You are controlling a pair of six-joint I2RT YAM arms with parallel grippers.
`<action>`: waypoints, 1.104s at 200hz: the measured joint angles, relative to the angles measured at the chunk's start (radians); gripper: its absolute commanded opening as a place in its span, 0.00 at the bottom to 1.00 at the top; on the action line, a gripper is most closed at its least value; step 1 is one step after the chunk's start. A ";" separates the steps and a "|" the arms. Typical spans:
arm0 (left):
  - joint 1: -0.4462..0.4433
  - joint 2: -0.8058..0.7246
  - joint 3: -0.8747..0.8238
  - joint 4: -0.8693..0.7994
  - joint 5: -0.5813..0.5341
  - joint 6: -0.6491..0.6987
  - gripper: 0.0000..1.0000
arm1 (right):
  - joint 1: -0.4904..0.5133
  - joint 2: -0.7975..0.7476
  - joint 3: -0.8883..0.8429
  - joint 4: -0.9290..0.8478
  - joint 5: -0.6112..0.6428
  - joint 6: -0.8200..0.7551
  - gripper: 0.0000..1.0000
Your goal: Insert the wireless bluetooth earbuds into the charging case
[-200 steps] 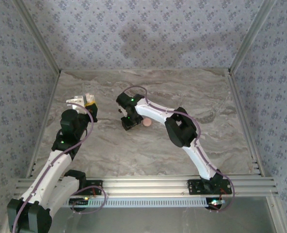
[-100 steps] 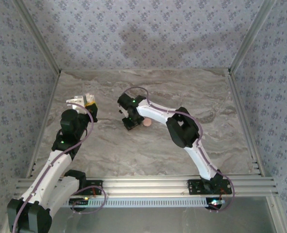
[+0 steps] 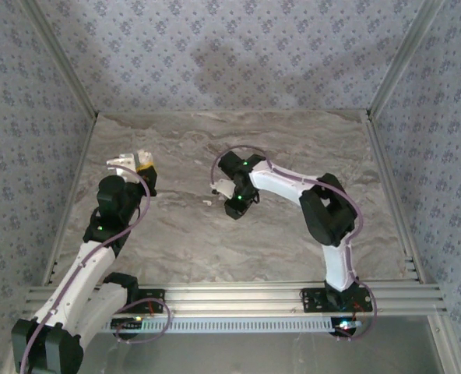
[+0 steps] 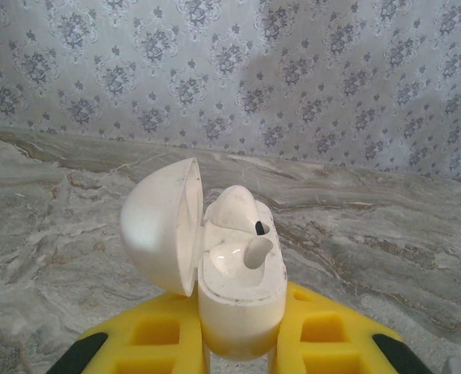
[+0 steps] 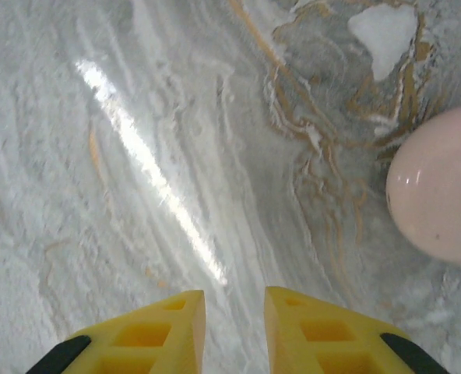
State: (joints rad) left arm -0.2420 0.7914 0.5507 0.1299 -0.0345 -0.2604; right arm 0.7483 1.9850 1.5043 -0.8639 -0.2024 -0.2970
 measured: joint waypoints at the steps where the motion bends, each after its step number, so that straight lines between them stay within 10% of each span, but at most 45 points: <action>1: 0.000 0.000 0.000 0.000 0.000 0.000 0.14 | 0.000 -0.002 0.000 -0.001 0.000 -0.001 0.29; 121: 0.002 -0.003 0.000 0.000 0.003 0.001 0.14 | 0.048 0.177 0.373 -0.061 0.064 0.752 0.34; 221: 0.027 -0.002 0.000 0.000 0.011 0.001 0.14 | 0.069 0.353 0.500 -0.088 0.101 0.922 0.39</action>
State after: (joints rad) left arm -0.2146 0.7895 0.5507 0.1299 -0.0235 -0.2592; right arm 0.8173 2.3383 2.0048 -0.9516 -0.1017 0.6250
